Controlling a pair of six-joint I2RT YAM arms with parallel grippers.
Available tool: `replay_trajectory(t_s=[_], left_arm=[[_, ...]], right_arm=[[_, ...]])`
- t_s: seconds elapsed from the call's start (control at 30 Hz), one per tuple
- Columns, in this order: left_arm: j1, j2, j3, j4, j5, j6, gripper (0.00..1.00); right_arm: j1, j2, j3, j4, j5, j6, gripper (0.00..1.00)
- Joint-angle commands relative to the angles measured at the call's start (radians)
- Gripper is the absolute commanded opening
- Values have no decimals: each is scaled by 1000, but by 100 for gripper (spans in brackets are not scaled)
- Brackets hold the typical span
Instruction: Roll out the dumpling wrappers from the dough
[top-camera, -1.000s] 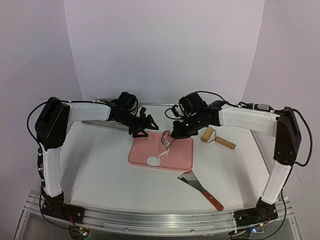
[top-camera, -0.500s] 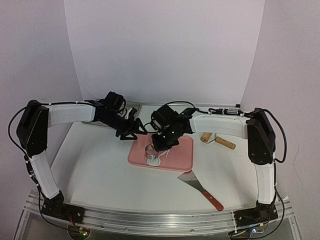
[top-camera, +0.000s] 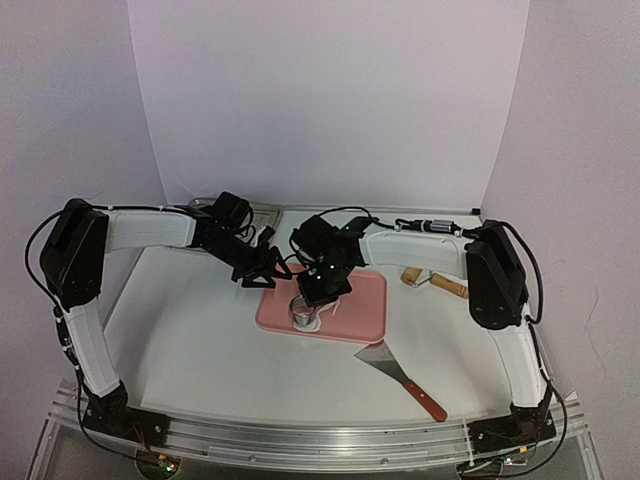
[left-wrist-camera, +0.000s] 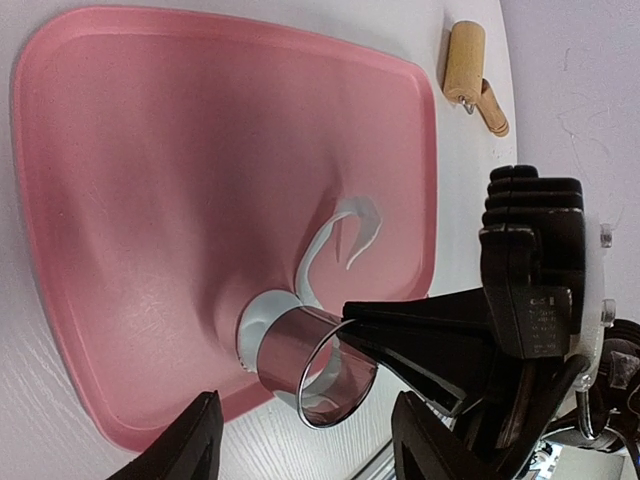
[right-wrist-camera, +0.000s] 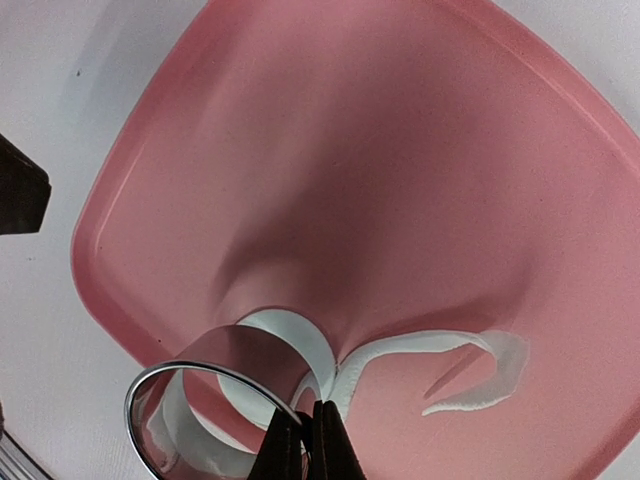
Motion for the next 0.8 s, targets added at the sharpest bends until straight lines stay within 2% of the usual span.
replay_trajectory(t_s=[0.0, 0.37, 0.77], left_arm=[[-28, 17, 24, 3, 44, 25, 56], [-33, 47, 34, -5, 50, 29, 48], [-33, 51, 39, -12, 42, 29, 47]], right_arm=[[5, 29, 54, -8, 20, -8, 0], [6, 70, 86, -6, 12, -19, 0], [6, 101, 114, -3, 9, -34, 0]])
